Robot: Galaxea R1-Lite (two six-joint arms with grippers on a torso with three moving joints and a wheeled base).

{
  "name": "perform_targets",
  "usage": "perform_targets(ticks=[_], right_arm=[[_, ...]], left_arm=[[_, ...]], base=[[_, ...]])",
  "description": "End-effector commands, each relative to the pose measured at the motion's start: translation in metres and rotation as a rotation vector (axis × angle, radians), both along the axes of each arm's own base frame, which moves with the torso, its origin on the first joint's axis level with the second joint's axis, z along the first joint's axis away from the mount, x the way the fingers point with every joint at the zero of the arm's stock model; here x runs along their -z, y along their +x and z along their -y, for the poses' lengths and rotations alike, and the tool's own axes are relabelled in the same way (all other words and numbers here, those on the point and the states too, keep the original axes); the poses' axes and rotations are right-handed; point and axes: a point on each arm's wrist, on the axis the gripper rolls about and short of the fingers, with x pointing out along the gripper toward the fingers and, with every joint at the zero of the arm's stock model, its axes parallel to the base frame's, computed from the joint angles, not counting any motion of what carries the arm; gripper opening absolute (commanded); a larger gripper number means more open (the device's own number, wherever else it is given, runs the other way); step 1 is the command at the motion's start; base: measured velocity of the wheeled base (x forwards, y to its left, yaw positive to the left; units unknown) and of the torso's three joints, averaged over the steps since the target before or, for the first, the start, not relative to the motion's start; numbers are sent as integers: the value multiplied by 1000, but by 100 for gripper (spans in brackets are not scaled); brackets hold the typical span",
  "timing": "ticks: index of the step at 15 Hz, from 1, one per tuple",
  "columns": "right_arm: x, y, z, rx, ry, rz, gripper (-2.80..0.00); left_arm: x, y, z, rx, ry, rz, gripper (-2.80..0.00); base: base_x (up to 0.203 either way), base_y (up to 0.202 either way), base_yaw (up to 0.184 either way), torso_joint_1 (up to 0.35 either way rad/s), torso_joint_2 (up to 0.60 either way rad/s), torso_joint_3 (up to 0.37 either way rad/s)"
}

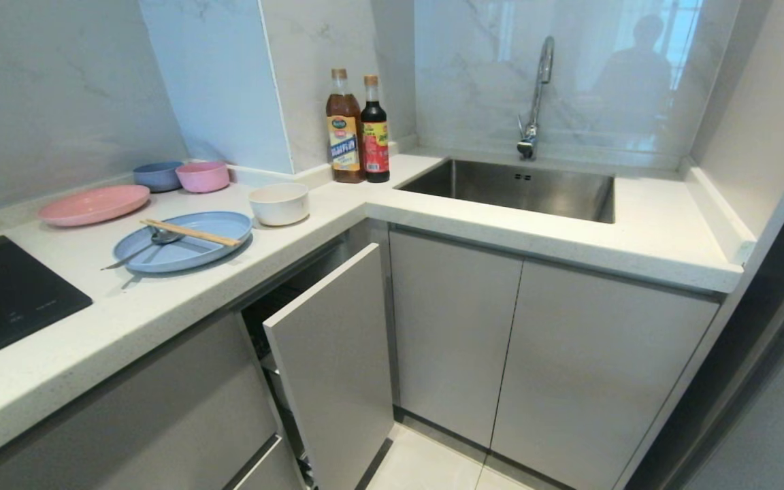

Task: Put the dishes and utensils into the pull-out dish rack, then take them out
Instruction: Open the cupboard

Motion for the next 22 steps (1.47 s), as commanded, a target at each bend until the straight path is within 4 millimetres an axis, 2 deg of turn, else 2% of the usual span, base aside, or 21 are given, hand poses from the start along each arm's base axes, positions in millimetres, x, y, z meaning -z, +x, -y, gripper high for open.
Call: perform_targets(ticks=[1, 16, 18, 19, 22], right_arm=[[0, 0, 0, 0, 0, -2, -280], [0, 0, 0, 0, 0, -2, -280], [0, 0, 0, 0, 0, -2, -280], [0, 0, 0, 0, 0, -2, -280], [0, 0, 0, 0, 0, -2, -280]], left_arm=[[7, 2, 0, 0, 0, -25, -280], [6, 2, 0, 7, 14, -26, -280], [-3, -1, 0, 6, 18, 2, -280], [-15, -5, 0, 5, 19, 24, -280], [-89, -40, 0, 0, 19, 169, -280]], base=[[0, 0, 0, 0, 0, 0], [0, 0, 0, 0, 0, 0], [0, 0, 0, 0, 0, 0], [0, 0, 0, 0, 0, 0], [0, 0, 0, 0, 0, 0]])
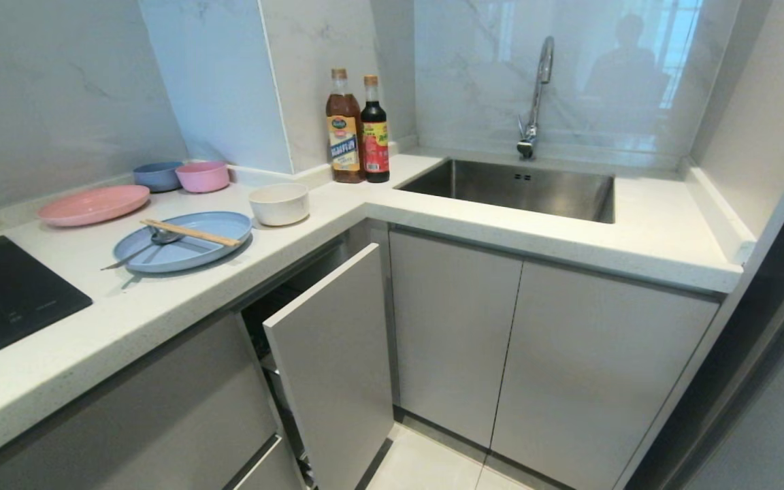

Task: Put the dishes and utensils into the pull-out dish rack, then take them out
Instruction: Open the cupboard

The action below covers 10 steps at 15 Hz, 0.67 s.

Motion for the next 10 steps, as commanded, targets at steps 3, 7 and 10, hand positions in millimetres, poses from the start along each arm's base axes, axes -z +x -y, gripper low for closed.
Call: perform_targets(ticks=[3, 7, 10], right_arm=[[0, 0, 0, -1, 0, -2, -280], [0, 0, 0, -1, 0, -2, -280], [0, 0, 0, -1, 0, -2, -280]], left_arm=[[-87, -20, 0, 0, 8, 56, -280], [-145, 14, 0, -24, 86, -24, -280], [-162, 65, 0, -21, 104, -155, -280]], base=[[0, 0, 0, 0, 0, 0], [0, 0, 0, 0, 0, 0], [0, 0, 0, 0, 0, 0]])
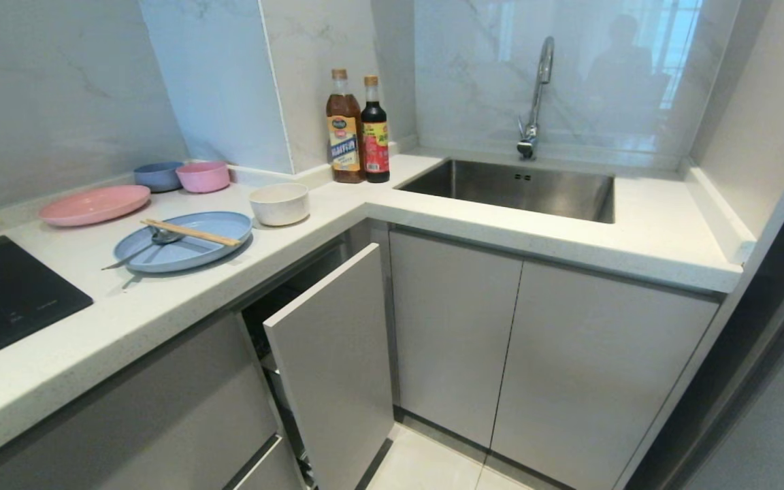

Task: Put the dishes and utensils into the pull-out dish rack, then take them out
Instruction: Open the cupboard

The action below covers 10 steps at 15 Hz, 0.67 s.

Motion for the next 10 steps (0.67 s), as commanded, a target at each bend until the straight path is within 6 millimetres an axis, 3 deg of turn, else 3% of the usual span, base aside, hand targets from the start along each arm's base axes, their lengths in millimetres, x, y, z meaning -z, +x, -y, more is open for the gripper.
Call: perform_targets(ticks=[1, 6, 10], right_arm=[[0, 0, 0, 0, 0, -1, -280], [0, 0, 0, 0, 0, -1, -280], [0, 0, 0, 0, 0, -2, -280]], left_arm=[[-6, 54, 0, 8, 6, -154, -280], [-27, 141, 2, 29, 21, -318, -280], [-29, 186, 18, 119, 45, -519, -280]], base=[[0, 0, 0, 0, 0, 0], [0, 0, 0, 0, 0, 0], [0, 0, 0, 0, 0, 0]])
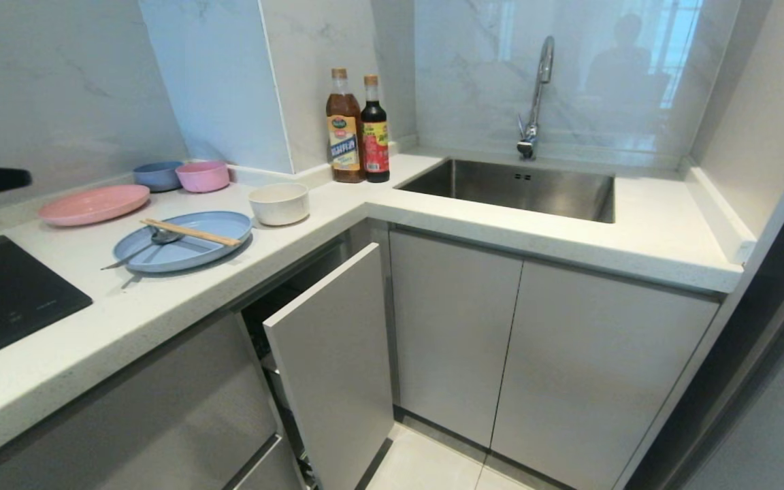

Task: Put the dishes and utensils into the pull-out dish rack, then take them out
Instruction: Open the cupboard

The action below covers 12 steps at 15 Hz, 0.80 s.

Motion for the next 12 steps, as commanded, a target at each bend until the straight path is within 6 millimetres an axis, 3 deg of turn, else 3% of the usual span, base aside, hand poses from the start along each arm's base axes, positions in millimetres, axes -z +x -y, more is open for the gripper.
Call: perform_targets(ticks=[1, 3, 7, 12], right_arm=[[0, 0, 0, -1, 0, -2, -280], [0, 0, 0, -1, 0, -2, -280], [0, 0, 0, -1, 0, -2, -280], [0, 0, 0, -1, 0, -1, -280]], left_arm=[[9, 40, 9, 33, 13, -107, -280], [15, 67, 17, 51, 21, -195, -280], [50, 115, 25, 47, 24, -397, -280], [88, 157, 35, 51, 32, -535, -280]], base=[[0, 0, 0, 0, 0, 0], [0, 0, 0, 0, 0, 0], [0, 0, 0, 0, 0, 0], [0, 0, 0, 0, 0, 0]])
